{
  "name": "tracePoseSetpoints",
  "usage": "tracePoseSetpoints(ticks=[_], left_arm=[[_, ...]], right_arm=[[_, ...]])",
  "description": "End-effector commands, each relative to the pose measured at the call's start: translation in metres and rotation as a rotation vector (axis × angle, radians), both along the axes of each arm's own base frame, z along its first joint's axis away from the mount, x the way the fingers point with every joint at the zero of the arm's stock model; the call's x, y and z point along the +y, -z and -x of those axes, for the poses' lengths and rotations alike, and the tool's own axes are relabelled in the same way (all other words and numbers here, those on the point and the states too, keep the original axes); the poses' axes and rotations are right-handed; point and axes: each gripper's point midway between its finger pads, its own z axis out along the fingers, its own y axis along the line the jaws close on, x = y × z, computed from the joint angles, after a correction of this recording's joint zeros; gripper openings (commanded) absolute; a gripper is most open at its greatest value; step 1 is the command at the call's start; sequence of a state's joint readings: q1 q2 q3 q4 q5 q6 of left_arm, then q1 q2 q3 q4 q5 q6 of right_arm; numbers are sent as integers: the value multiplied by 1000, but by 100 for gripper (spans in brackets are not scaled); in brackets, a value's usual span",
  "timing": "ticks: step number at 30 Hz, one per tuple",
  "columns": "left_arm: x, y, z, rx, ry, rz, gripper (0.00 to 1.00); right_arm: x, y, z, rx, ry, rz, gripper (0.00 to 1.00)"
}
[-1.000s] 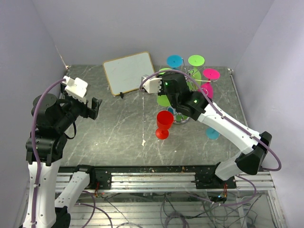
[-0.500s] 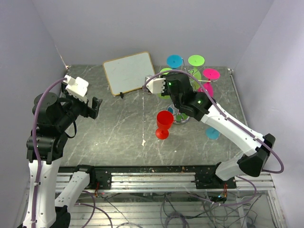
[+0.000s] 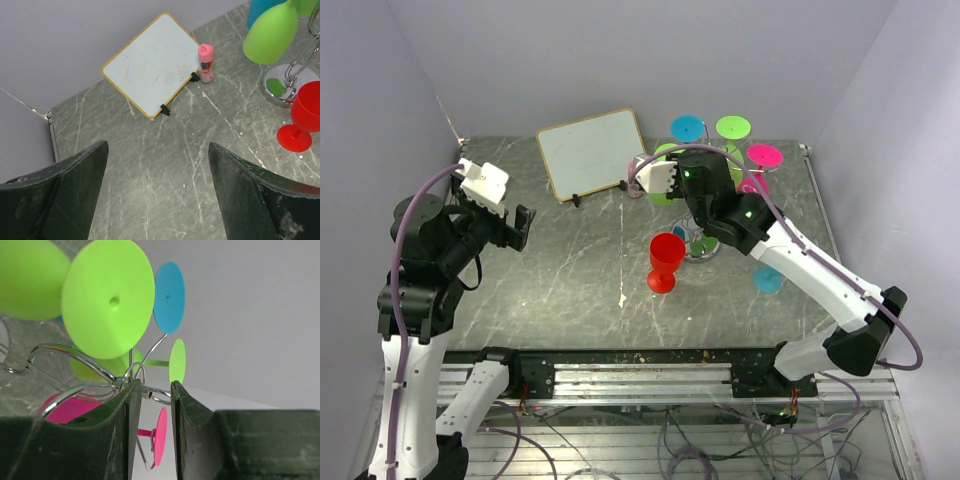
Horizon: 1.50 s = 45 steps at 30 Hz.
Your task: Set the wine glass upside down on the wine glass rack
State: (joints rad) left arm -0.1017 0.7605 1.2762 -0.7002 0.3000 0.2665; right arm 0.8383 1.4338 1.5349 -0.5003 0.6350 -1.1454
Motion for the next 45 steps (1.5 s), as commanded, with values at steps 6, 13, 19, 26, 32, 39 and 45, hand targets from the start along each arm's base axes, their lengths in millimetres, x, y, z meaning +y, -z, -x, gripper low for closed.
tracePoseSetpoints(ticks=[6,13,19,26,32,39,45], left_arm=[[-15,6,-5,31,72,49,92],[-37,31,-14,128,162,151,96],[-46,54,-29,168,193,164,94],[-79,78,-42,213,250,146,93],[-135,98,-48,286,351,128,92],[-205,113,-57,369,415,132,85],[-247,137,-60,449,400,144,81]], right_arm=[[-21,-27,13,-26,6,-121,31],[-40,-60,19,-65,23,-292,34],[-71,-65,14,-79,86,-405,44],[-133,-77,18,-83,162,-681,69],[-179,-93,47,-158,178,-923,90],[-202,-87,67,-134,215,-1029,93],[-210,-81,74,-117,242,-1035,93]])
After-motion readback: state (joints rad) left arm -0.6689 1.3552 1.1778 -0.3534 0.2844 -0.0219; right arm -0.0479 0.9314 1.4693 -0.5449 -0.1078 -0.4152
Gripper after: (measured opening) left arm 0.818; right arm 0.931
